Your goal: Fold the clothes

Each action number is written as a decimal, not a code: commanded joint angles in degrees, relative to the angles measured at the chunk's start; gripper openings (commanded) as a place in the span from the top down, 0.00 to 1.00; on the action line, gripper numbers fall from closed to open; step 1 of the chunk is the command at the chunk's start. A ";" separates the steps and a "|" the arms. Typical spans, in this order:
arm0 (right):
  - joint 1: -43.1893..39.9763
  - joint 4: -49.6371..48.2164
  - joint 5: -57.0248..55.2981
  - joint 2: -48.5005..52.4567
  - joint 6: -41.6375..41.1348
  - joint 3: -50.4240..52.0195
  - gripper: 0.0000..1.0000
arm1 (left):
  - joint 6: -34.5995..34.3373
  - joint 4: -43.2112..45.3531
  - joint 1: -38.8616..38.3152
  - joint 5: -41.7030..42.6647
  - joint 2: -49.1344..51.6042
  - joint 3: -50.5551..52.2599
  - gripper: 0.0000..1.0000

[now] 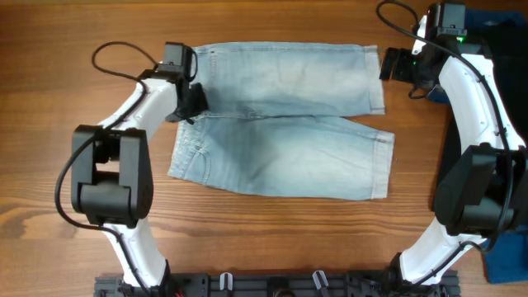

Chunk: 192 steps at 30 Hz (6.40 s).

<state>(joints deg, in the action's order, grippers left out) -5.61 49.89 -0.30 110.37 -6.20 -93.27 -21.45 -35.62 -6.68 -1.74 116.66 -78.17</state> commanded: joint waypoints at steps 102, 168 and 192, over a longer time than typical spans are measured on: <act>0.94 -29.57 14.97 0.11 -1.51 29.49 0.96 | -4.28 -11.39 8.50 6.62 -16.37 -1.55 0.00; 4.24 -10.64 8.52 -23.15 -41.16 51.95 0.46 | -4.28 -11.39 8.50 6.62 -16.37 -1.55 0.00; 4.24 -14.67 8.90 -23.15 -48.48 55.12 0.63 | -4.28 -11.19 8.35 6.40 -16.37 -1.55 0.00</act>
<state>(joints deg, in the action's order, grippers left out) -1.34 36.75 7.73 87.15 -52.90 -40.60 -26.04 -46.94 1.52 5.43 100.22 -79.61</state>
